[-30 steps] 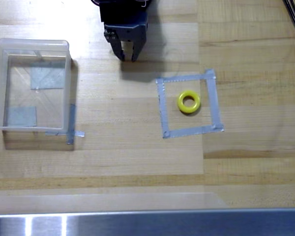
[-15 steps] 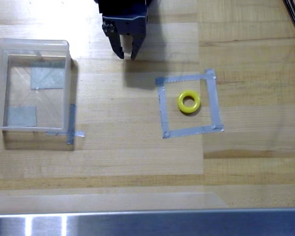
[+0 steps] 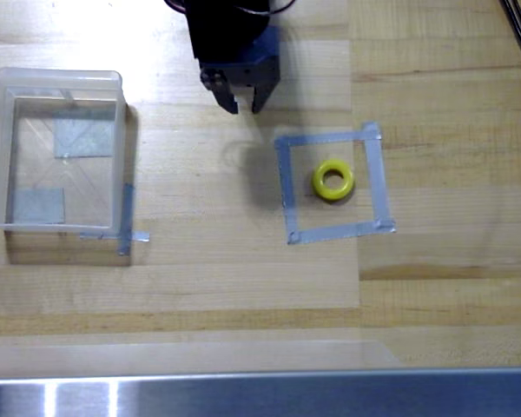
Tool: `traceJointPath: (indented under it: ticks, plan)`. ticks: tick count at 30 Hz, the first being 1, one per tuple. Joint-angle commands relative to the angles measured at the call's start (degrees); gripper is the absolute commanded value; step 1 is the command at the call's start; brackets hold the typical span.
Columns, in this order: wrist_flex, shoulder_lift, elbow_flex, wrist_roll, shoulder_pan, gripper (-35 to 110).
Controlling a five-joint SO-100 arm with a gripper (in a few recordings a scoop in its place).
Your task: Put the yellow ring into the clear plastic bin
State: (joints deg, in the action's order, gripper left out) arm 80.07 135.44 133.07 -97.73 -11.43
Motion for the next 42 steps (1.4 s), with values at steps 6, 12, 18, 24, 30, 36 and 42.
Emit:
traceJointPath:
  ticks: [6, 12, 18, 24, 30, 36, 42]
  plan:
    - [-1.8, -28.4, -23.7, -12.0, -17.1, 8]
    - [-4.5, -36.8, -30.3, -14.8, -21.0, 9]
    - [-9.0, -43.2, -33.9, -14.8, -20.8, 22]
    - [-12.8, -48.1, -34.3, -14.9, -20.7, 32]
    - [-13.2, -50.2, -34.0, -14.6, -17.3, 33]
    - [-11.1, -49.7, -34.1, -14.2, -13.8, 33]
    - [-10.1, -49.3, -34.0, -14.1, -12.8, 33]
